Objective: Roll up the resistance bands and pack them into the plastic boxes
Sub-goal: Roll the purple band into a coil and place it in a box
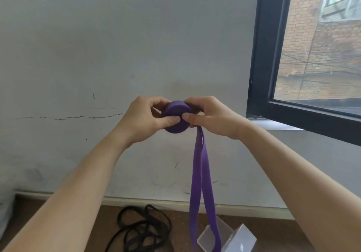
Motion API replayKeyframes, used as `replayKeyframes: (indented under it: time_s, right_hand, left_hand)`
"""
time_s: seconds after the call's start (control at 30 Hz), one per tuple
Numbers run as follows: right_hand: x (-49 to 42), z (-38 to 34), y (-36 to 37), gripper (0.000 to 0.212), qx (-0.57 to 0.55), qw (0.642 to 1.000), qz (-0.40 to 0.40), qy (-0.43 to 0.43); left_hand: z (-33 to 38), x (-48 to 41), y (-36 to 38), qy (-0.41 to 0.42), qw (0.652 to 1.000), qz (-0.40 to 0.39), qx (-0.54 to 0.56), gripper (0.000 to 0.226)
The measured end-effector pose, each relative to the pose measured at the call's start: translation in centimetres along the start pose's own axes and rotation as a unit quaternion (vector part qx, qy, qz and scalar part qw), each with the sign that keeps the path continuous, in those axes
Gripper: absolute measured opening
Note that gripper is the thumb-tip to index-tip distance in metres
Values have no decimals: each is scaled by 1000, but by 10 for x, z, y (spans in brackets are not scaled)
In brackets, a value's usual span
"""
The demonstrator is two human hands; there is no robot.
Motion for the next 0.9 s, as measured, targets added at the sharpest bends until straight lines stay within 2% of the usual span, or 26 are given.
replayKeyframes:
  time_s: [0.1,0.2,0.4,0.53,0.63,0.77,0.9]
  right_hand:
    - [1,0,0,32,-57,998,5,2]
    - [3,7,-1,48,-148,988,24,43]
    - [3,8,6,34,-214,973,46,68]
    - [1,1,14,32,-327,938,87,72]
    - [1,-3,15,28,-378,916,117,65]
    - [2,-11,13,27,-378,915,137,39]
    - [2,-13,5,22,-351,926,138,27]
  left_hand:
    - [-7,2,-4,-20,994,15,102,31]
    - [-11,4,-2,-43,974,37,217,40]
    - [-7,4,5,-93,913,38,396,44]
    - [-1,6,21,-101,860,41,499,38]
    - [4,7,28,-99,832,52,544,42]
    - [9,8,33,-89,799,54,592,41]
    - [10,8,33,-78,815,17,574,42]
Point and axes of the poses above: each hand's wrist, its own x-axis away from the middle knuckle, its own y-axis out of the palm, z = x × y, the point moved 4 cm from there along -x, towards the middle knuckle, and after that the axes turned 6 degrees about x, right-handed, at the moved point
